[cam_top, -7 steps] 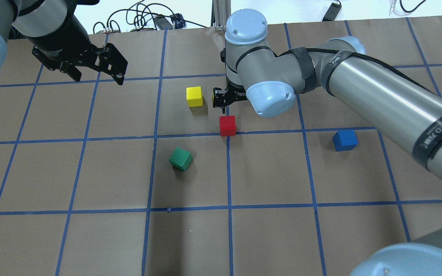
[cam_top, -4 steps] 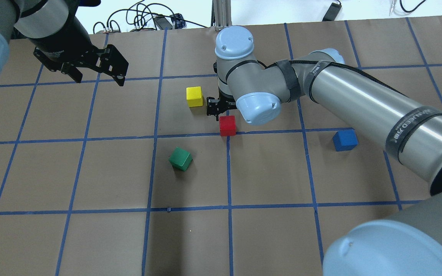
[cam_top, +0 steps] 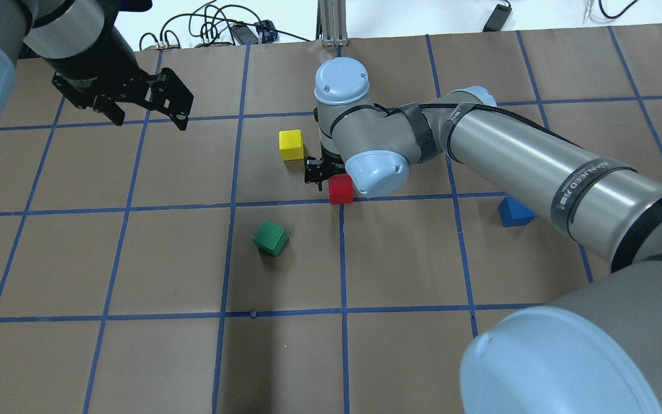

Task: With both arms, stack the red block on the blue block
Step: 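Reach the right gripper to the red cube and grasp it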

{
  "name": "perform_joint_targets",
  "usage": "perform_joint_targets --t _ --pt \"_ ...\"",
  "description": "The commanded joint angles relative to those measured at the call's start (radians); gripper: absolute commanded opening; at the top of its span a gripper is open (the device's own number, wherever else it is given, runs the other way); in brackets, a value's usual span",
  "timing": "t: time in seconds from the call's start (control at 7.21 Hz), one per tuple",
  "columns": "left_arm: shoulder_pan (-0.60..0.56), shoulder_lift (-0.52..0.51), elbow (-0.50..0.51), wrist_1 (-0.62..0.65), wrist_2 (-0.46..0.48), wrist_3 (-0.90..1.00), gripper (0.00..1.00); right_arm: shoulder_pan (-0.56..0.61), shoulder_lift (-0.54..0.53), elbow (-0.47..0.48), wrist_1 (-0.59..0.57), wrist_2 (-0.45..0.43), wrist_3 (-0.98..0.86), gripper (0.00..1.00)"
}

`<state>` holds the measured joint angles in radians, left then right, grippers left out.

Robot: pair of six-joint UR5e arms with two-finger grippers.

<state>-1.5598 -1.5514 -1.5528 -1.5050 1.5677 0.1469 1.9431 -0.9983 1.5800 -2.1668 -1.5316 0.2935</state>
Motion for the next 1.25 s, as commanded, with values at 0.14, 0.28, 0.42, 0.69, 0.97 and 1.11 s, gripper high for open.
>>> perform_joint_targets --t 0.14,0.28,0.42,0.69,0.97,1.11 --pt "0.0 0.001 0.0 0.0 0.002 -0.001 1.0 0.001 0.012 0.002 -0.005 0.008 0.004 0.95" --pt "0.0 -0.001 0.002 0.0 0.002 -0.001 1.0 0.002 0.012 0.002 -0.005 0.008 0.004 0.78" --pt "0.0 -0.001 0.002 0.0 0.002 -0.003 1.0 0.002 0.012 0.002 -0.004 0.008 0.007 0.46" --pt "0.0 0.001 0.002 0.0 0.002 -0.003 1.0 -0.001 0.001 -0.009 -0.002 0.013 0.003 0.0" --pt "0.0 -0.001 0.002 0.0 0.0 -0.003 1.0 -0.019 -0.041 -0.093 0.113 0.004 0.006 0.0" --pt "0.0 -0.006 0.002 0.002 -0.004 -0.006 1.0 -0.044 -0.098 -0.127 0.221 -0.001 0.006 0.0"
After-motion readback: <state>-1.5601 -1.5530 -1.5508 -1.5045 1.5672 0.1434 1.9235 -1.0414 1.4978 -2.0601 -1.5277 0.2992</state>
